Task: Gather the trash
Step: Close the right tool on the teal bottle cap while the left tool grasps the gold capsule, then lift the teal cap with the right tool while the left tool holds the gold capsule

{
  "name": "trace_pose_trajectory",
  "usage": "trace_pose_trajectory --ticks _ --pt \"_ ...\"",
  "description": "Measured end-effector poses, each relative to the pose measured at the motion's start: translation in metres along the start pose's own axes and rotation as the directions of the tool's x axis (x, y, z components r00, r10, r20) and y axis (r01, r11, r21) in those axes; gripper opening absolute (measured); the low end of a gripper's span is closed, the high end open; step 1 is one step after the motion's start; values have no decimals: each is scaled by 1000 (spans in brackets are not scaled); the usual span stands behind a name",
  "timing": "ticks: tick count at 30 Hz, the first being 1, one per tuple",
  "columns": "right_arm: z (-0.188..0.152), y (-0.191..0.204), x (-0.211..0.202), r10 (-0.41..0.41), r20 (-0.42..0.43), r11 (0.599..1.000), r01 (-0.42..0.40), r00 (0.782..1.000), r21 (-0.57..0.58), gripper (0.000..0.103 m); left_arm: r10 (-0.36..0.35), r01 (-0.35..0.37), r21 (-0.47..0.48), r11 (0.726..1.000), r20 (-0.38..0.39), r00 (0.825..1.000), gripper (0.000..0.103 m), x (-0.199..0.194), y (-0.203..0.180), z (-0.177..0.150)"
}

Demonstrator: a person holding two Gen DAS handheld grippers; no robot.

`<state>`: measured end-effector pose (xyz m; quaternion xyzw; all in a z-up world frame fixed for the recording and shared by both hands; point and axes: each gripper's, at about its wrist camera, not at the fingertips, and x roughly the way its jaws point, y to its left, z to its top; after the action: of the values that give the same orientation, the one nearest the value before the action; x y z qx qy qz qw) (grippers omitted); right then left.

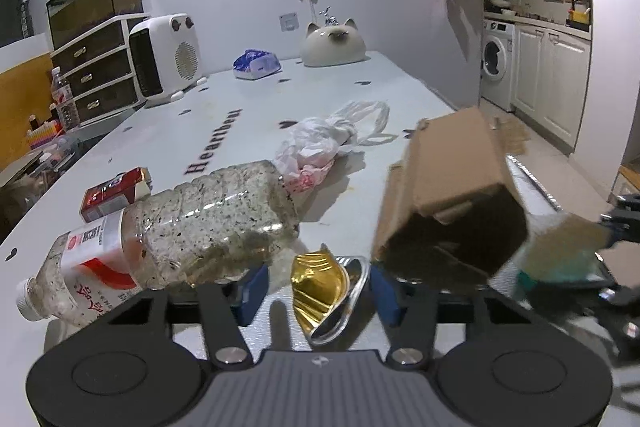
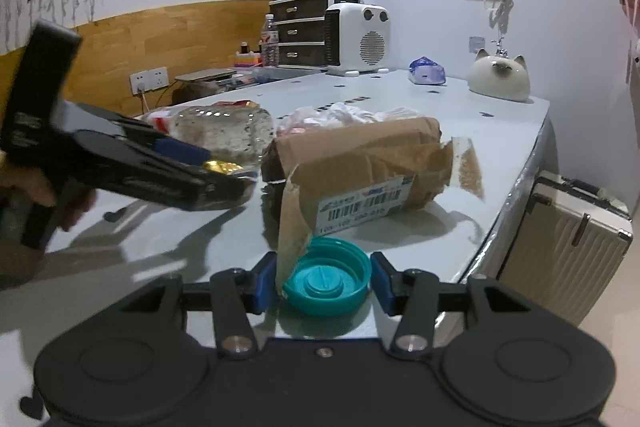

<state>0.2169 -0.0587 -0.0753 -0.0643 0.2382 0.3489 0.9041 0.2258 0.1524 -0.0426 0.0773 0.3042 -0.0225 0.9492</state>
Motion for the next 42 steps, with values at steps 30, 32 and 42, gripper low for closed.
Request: trace_pose_trajectory --ticks 30,32,42 --pt "-13 -1 -43 85 -46 995 -88 995 -52 67 -71 72 -29 997 56 996 42 -63 -24 -28" --pt "-12 0 -33 89 -58 993 -93 994 -70 67 -75 77 -35 996 60 995 42 -66 -26 -28" --pt "-14 14 -30 83 -40 996 -84 996 -28 50 -73 76 -53 996 58 996 41 -83 -36 -36"
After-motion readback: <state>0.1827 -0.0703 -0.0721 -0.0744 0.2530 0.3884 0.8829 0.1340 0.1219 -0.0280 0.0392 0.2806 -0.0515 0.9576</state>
